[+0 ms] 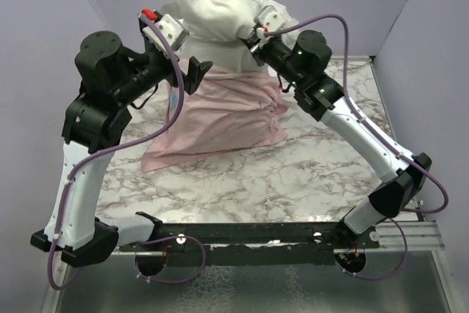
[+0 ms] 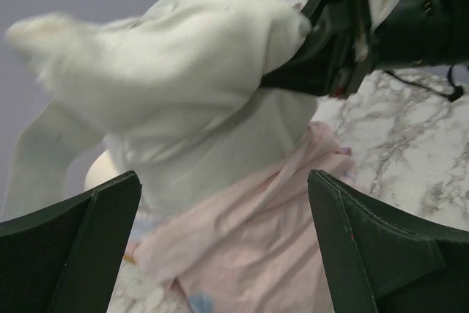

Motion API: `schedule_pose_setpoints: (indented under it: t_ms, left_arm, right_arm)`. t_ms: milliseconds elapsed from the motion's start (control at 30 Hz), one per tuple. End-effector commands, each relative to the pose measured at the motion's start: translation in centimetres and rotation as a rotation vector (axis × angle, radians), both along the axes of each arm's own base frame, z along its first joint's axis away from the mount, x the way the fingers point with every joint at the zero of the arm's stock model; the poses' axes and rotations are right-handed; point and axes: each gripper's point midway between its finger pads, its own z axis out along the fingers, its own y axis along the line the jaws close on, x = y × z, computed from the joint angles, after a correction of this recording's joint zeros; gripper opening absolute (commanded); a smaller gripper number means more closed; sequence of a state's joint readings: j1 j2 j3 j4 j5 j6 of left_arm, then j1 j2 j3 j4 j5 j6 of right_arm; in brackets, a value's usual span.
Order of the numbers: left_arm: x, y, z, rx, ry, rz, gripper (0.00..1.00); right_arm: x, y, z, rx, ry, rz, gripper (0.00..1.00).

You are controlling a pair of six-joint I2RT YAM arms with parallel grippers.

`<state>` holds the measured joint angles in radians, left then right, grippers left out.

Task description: Remove the pillowcase from the pillow

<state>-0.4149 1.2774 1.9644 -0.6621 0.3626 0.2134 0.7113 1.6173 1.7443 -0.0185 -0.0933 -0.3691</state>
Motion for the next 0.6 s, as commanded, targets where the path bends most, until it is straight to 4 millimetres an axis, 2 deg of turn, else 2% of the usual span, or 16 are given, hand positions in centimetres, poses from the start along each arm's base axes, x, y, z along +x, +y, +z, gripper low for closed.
schedule_pose_setpoints:
  t_ms: [0,67,133,233,300,433,500,567]
  left_arm:
    - [-0.6,3.7,0.5,0.001,-0.096,0.180,0.99]
    - [-0.8,4.6,-1.8,0.042,-0.064,0.213,0.98]
    - [-1.1,4.9,-5.0,0.099,-0.002,0.217,0.96]
    - [-1.3,5.2,-10.9,0.212,0.133,0.205,0.93]
    - [-1.2,5.5,-14.5,0.277,0.204,0.204,0.91]
    - [-0.8,5.4,-20.5,0.316,0.316,0.127,0.88]
    - [-0.3,5.6,-22.7,0.309,0.368,0.092,0.88]
    - [0.7,6.3,-23.9,0.273,0.385,0.067,0.88]
  right_arm:
    - [-1.6,-7.6,8.0,0.277,-0.117,-0.125,0.01]
    - [-1.9,-9.0,7.6,0.293,-0.112,-0.131,0.01]
    - [-2.8,-9.7,7.4,0.300,-0.124,-0.111,0.01]
    - [-4.0,-10.8,7.4,0.322,-0.139,-0.094,0.01]
    - [-4.7,-11.3,7.5,0.339,-0.146,-0.078,0.01]
    - [-5.7,-11.5,7.2,0.359,-0.139,-0.040,0.01]
    - [-6.1,-11.4,6.9,0.364,-0.128,-0.026,0.01]
    - [-6.4,-11.4,6.7,0.366,-0.123,-0.012,0.01]
